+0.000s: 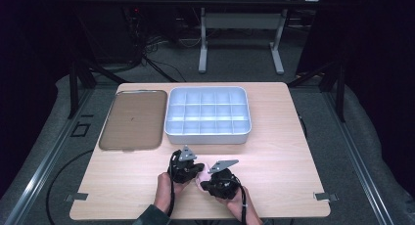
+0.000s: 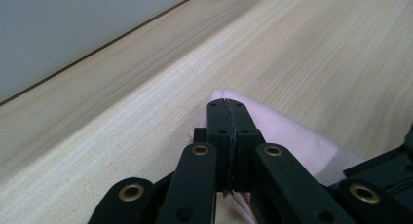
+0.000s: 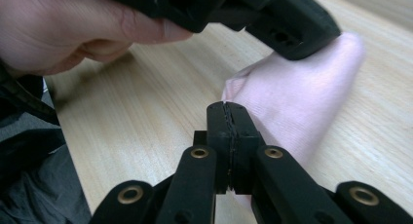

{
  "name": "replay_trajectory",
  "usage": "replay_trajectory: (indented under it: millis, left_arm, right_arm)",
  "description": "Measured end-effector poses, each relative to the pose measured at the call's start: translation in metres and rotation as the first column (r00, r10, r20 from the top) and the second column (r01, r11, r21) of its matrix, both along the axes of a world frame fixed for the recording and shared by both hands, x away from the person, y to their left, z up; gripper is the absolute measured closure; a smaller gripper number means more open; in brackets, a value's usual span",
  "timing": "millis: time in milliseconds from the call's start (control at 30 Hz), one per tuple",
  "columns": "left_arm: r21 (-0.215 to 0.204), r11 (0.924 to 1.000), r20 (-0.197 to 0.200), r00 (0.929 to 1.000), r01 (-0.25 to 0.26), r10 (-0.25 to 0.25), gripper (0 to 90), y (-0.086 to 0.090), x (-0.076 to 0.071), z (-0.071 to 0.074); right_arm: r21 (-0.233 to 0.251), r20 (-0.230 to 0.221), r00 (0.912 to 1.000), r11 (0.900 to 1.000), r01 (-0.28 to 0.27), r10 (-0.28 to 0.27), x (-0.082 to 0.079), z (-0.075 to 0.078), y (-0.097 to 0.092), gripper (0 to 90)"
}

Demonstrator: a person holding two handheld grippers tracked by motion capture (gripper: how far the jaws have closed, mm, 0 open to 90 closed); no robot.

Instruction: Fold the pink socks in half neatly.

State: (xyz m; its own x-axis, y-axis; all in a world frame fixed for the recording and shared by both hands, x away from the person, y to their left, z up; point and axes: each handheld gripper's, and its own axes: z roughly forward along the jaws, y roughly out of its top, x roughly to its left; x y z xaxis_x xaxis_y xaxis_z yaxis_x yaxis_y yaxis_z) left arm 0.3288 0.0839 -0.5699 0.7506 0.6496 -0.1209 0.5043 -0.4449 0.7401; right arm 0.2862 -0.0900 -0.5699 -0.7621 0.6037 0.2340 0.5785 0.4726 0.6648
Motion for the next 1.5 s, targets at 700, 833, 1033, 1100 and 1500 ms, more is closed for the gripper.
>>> replay_trajectory:
  millis: [700,833,1033,1100,1500]
  left_arm:
    - [0.024,0.9997,0.039,0.9992,-0.006,0.005,89.8,0.0,-0.002,0.0]
    - [0.023,0.9997,0.041,0.9992,-0.004,0.003,89.8,0.0,-0.002,-0.001]
    - [0.011,0.9999,0.04,0.9992,0.003,-0.003,89.8,0.002,-0.002,-0.002]
    - [0.009,0.9999,0.041,0.9991,0.008,-0.008,89.8,0.002,-0.002,-0.002]
    - [-0.038,0.9991,0.031,0.9993,0.02,-0.019,89.6,0.007,0.001,-0.004]
  right_arm:
    - [0.056,-0.035,0.9994,0.9984,-0.005,0.007,0.0,0.024,-0.024,79.6]
    - [0.056,-0.027,0.9987,0.9974,0.045,-0.044,0.015,0.035,-0.036,73.0]
    - [-0.038,-0.086,0.9954,0.9985,0.039,-0.042,0.044,0.024,-0.026,56.7]
    - [-0.048,-0.112,0.9928,0.9981,0.038,-0.043,0.048,0.019,-0.021,54.0]
    - [-0.079,-0.197,0.9798,0.9968,0.016,-0.031,0.054,0.006,-0.015,57.2]
